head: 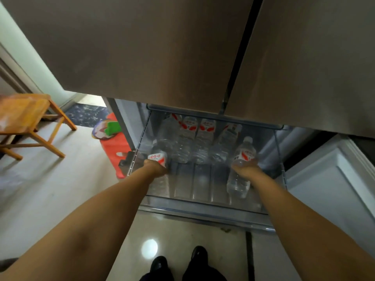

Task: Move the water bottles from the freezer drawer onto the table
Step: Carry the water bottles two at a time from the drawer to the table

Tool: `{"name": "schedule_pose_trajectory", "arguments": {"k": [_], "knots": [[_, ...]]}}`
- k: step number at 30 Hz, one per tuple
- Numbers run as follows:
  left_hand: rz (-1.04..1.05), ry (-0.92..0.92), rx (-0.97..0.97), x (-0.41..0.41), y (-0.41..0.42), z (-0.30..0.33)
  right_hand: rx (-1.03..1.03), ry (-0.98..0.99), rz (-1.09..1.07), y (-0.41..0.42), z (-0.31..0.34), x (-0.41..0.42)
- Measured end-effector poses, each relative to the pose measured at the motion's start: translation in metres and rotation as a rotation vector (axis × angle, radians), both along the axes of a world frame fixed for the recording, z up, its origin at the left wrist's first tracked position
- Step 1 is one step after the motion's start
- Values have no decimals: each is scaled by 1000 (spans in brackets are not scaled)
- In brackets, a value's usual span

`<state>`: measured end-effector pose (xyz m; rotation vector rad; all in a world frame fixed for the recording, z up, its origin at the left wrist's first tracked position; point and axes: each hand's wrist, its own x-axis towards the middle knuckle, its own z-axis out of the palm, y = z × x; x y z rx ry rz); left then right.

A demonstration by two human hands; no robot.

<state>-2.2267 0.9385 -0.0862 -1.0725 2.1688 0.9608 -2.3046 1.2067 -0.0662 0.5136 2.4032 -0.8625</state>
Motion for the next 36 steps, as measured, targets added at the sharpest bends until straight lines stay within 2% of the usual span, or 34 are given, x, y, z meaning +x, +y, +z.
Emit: {"name": "schedule_pose_trajectory", "arguments": {"k": [3, 5, 9, 15, 17, 20, 26, 31, 36], "knots": [[215, 36, 258, 8, -3, 9, -59, 145, -140, -8, -15, -13], [363, 35, 405, 11, -8, 8, -49, 150, -147, -9, -23, -17], [507, 56, 610, 18, -7, 27, -128, 101, -208, -7, -20, -22], [594, 84, 839, 13, -6, 39, -551, -65, -419, 12, -35, -39], [627, 113, 920, 15, -2, 47, -650, -137, -513, -4, -2, -19], [684, 112, 1053, 19, 5, 62, -765, -171, -536, -18, 32, 0], [554, 139, 1174, 39, 16, 96, -898, -124, -559, -35, 67, 44], [278, 117, 1306, 57, 20, 110, -1058, -37, -606, -34, 87, 87], [5, 118, 1361, 73, 37, 119, -1237, 105, -611, -11, 101, 127]]}}
